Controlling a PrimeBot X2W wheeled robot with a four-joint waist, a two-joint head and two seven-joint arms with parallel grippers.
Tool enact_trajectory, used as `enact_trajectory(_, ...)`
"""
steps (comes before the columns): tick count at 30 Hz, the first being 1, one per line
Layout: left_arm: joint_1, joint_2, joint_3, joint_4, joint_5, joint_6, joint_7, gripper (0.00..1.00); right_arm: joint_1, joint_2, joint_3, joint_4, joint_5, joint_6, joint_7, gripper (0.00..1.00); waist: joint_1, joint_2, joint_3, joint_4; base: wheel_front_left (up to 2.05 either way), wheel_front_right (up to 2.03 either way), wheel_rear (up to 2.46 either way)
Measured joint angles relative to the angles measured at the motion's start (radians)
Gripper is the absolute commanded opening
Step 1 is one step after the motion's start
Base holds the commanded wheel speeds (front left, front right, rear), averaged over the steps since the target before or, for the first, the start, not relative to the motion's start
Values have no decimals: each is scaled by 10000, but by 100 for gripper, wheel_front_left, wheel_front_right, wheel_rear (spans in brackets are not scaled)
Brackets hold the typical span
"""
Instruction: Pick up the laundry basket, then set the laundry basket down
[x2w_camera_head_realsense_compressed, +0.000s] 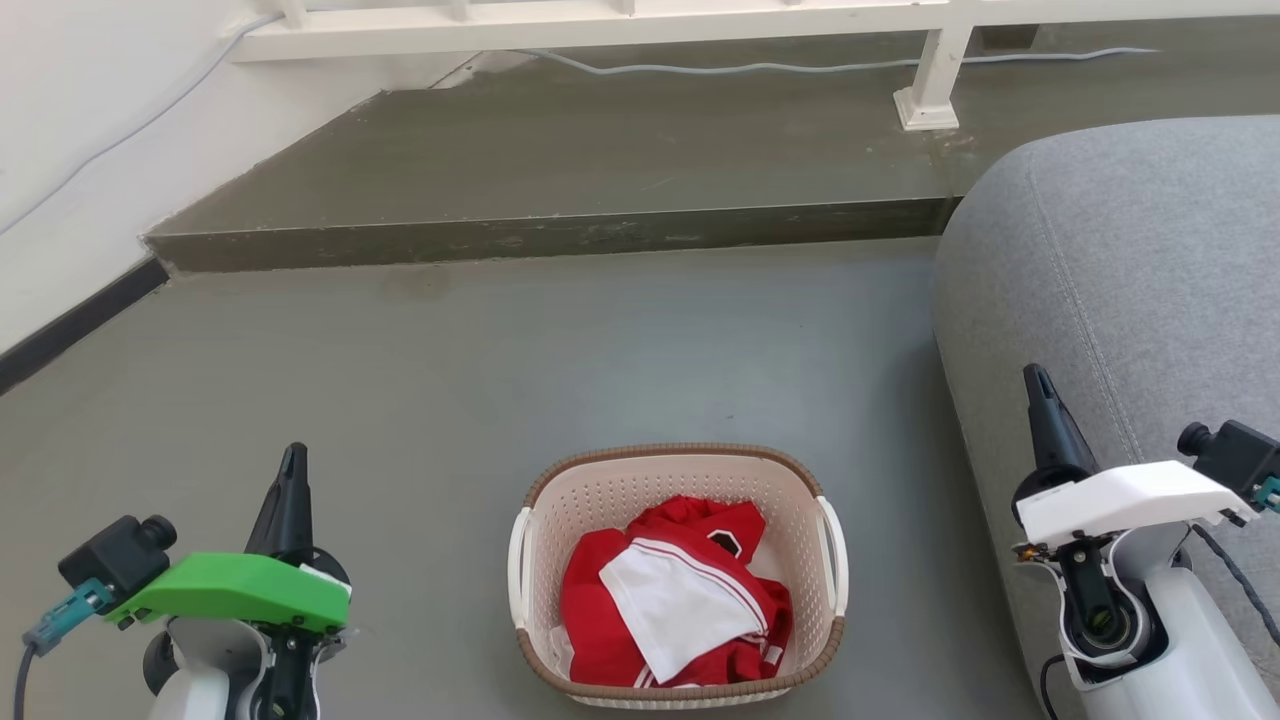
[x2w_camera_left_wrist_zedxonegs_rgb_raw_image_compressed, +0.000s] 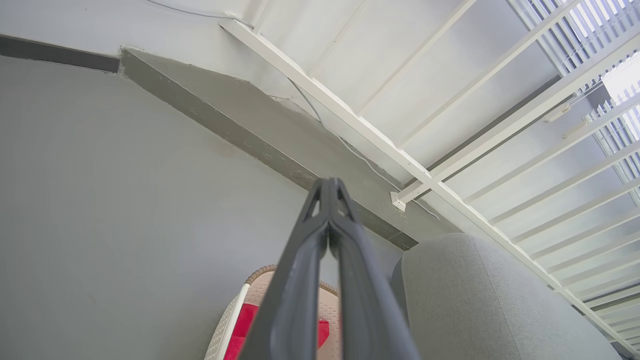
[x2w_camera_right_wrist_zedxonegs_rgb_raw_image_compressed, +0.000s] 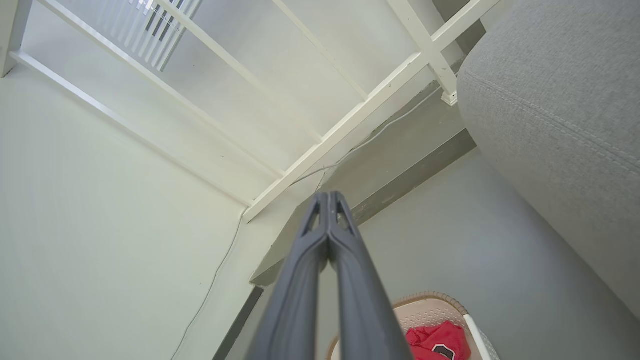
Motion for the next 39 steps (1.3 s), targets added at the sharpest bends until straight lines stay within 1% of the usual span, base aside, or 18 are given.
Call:
enact_trajectory(7, 7, -6, 211, 0, -838, -2, 263, 0, 12, 36, -251, 4, 855, 38, 232, 0, 0, 0, -72, 32, 0, 0, 0)
enact_trajectory(9, 9, -8, 244, 0, -1112, -2, 316, 0, 13, 44, -309, 6, 1129, 121, 326, 0, 0, 0, -92, 41, 0, 0, 0)
enact_trajectory(16, 13, -13, 370, 0, -1933, -29, 570, 0, 38, 115, -554, 10, 1998, 146, 566, 0, 0, 0, -164, 73, 0, 0, 0)
enact_trajectory(18, 14, -17, 431, 0, -2151, -31, 650, 0, 48, 123, -606, 13, 2236, 213, 589, 0, 0, 0, -184, 82, 0, 0, 0)
enact_trajectory(25, 18, -25, 593, -2, -3035, -33, 905, 0, 142, 169, -857, 29, 3129, 247, 865, 0, 0, 0, -256, 113, 0, 0, 0)
enact_trajectory(39, 26, -54, 915, -2, -4671, -90, 1365, 0, 171, 244, -1283, 59, 4874, 464, 1315, 0, 0, 0, -401, 177, 0, 0, 0)
